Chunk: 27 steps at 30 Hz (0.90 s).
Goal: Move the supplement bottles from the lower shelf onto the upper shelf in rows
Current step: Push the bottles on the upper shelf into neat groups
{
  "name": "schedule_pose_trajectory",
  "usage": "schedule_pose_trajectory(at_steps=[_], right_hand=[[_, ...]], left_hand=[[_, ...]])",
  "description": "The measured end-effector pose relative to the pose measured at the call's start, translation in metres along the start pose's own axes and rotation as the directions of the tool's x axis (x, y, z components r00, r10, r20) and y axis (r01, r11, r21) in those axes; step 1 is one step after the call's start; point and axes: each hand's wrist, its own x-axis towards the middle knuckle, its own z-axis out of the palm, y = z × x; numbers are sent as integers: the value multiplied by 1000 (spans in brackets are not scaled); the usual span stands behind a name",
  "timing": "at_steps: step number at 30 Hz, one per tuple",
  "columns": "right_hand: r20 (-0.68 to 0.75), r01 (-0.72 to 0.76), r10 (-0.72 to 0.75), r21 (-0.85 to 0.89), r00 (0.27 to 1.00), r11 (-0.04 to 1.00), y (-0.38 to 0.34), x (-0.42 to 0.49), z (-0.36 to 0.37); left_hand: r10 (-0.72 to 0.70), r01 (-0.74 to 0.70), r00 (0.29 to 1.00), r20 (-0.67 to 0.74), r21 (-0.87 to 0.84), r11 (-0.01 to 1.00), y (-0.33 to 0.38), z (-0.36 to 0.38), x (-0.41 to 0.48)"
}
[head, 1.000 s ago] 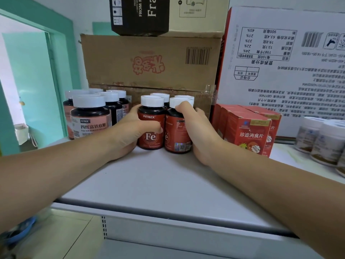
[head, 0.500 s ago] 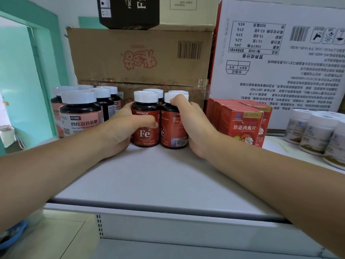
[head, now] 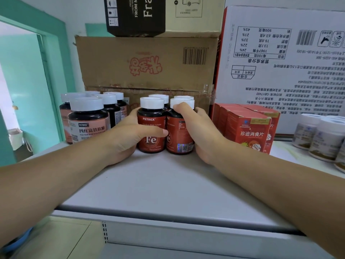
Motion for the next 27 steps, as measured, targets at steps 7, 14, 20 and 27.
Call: schedule_pose_trajectory(at_steps=[7,14,20,27], right_hand=[[7,2,-2,21,1000,1000,-1,-3,0],[-1,-8,8,24,1000,1000,1,-1,1],[-3,1,-1,30,1000,1000,0,-3,0],[-9,14,-14,23,1000,1000,0,-5,-1]], left_hand=[[18,-18,1000,14,-6,1000,-1,-1,0],[38,-38,999,-12,-7,999,-1,2,-1],[27,-27,999,-41,-20,999,-2,1,0],[28,-29,998,-53,-12,1000,-4,1,1]])
